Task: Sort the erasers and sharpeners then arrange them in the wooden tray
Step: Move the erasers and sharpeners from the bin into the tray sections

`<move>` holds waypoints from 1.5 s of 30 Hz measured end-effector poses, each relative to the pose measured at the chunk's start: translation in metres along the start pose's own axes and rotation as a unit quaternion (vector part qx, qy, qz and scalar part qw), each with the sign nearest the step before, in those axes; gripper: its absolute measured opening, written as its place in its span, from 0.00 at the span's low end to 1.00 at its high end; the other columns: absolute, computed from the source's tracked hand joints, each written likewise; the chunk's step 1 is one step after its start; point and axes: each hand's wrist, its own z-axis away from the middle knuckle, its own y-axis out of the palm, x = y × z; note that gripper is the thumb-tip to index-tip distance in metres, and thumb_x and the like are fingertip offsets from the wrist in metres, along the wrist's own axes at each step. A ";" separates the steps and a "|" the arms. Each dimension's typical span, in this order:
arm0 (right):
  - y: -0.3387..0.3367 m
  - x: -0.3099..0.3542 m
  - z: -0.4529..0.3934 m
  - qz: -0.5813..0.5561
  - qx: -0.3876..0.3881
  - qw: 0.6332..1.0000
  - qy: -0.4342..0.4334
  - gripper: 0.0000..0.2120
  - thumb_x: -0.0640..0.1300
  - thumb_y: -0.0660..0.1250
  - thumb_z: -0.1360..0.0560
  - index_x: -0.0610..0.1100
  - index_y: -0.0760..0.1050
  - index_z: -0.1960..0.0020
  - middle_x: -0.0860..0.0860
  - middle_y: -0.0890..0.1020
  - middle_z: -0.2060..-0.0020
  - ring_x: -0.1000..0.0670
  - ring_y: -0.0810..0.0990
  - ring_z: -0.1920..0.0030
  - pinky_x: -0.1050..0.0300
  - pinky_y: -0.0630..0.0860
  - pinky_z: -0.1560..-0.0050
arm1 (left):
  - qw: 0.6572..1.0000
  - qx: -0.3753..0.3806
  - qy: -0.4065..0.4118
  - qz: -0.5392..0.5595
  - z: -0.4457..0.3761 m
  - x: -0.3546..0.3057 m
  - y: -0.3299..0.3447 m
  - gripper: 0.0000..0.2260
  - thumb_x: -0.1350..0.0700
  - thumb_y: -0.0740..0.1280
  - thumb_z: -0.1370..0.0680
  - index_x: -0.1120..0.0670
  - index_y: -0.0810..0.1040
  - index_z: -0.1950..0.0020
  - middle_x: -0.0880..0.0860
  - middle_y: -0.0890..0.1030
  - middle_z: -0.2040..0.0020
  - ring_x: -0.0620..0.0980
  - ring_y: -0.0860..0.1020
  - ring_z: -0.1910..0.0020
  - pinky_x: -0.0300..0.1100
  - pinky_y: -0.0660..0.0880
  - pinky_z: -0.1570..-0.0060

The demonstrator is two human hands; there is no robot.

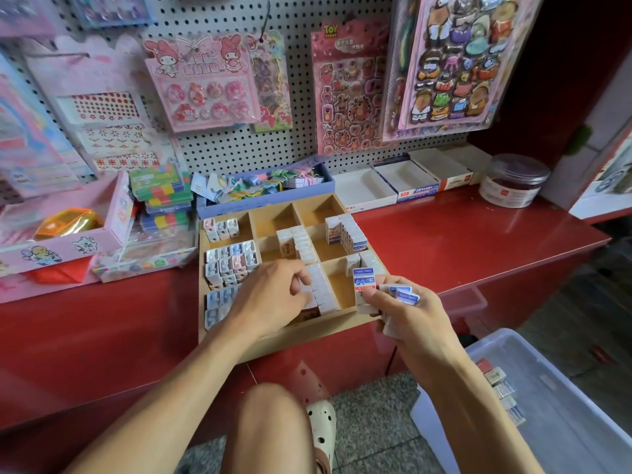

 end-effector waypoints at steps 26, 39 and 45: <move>-0.045 0.012 -0.044 -0.168 -0.126 0.977 0.028 0.05 0.30 0.65 0.23 0.36 0.78 0.54 0.42 0.82 0.65 0.45 0.84 0.60 0.51 0.83 0.53 | 0.996 0.046 0.071 0.025 -0.125 -0.052 0.033 0.05 0.58 0.74 0.29 0.50 0.81 0.58 0.46 0.82 0.60 0.43 0.78 0.62 0.36 0.73 0.64; -0.056 0.006 -0.042 -0.039 -0.089 0.995 0.032 0.05 0.42 0.72 0.24 0.47 0.85 0.58 0.50 0.82 0.67 0.52 0.77 0.64 0.55 0.70 0.64 | 0.994 0.070 0.054 0.058 -0.134 -0.046 0.046 0.02 0.58 0.69 0.23 0.53 0.82 0.53 0.49 0.82 0.60 0.47 0.82 0.60 0.41 0.80 0.57; -0.053 0.009 -0.039 -0.036 -0.085 0.995 0.023 0.02 0.42 0.73 0.25 0.45 0.84 0.55 0.49 0.82 0.66 0.51 0.76 0.65 0.56 0.70 0.68 | 0.995 -0.015 0.098 -0.018 -0.127 -0.057 0.042 0.02 0.55 0.70 0.24 0.51 0.81 0.53 0.46 0.80 0.60 0.46 0.77 0.58 0.41 0.76 0.56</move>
